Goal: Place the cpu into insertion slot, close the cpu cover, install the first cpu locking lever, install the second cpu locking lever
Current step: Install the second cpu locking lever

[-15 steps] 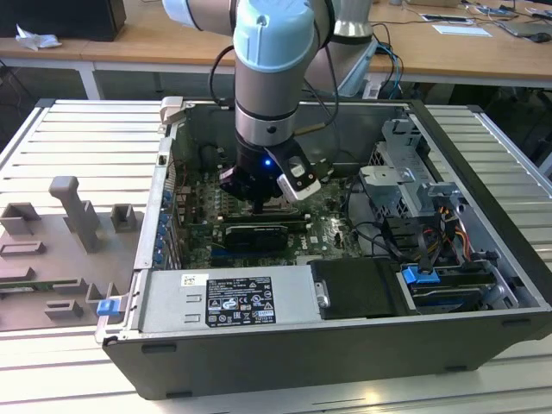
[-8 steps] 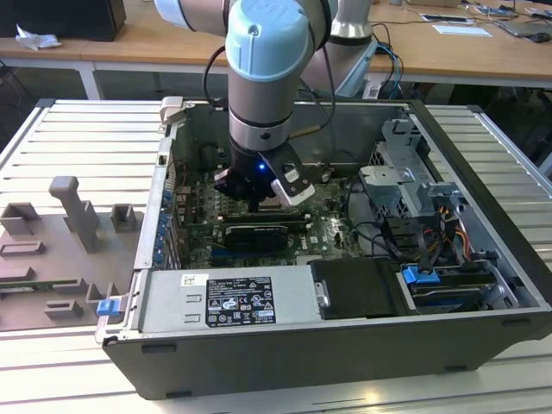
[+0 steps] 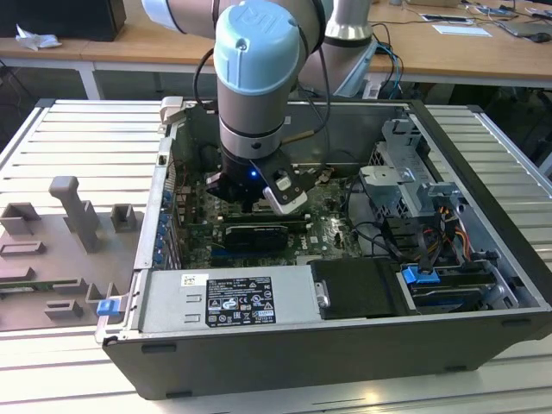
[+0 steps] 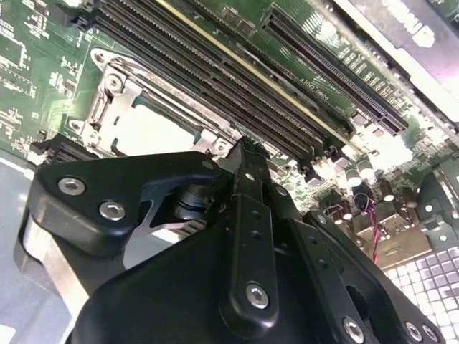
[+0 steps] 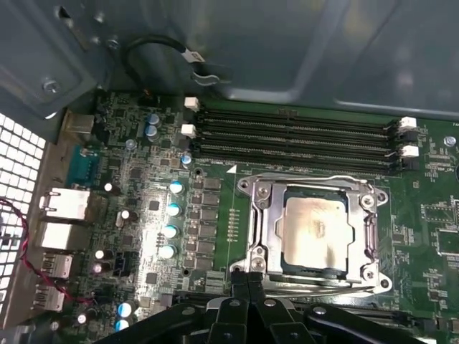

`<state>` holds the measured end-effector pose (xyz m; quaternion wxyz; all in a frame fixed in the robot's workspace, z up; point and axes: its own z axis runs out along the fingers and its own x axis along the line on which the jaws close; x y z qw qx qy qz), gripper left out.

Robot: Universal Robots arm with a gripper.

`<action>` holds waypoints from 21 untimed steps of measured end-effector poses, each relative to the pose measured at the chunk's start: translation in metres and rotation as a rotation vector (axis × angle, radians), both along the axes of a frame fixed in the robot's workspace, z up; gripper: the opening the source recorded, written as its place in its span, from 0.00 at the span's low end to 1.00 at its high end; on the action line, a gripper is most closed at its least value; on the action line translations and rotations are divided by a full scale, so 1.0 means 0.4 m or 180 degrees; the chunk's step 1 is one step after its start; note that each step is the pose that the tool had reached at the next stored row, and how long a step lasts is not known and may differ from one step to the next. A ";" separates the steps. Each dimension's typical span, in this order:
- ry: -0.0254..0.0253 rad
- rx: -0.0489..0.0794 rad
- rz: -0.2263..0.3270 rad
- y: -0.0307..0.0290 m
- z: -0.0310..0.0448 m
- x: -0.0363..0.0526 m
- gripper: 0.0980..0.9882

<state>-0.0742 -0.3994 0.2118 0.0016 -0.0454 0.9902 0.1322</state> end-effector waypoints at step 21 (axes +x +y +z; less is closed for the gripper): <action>-0.0001 0.0099 0.0000 -0.003 -0.019 0.000 0.01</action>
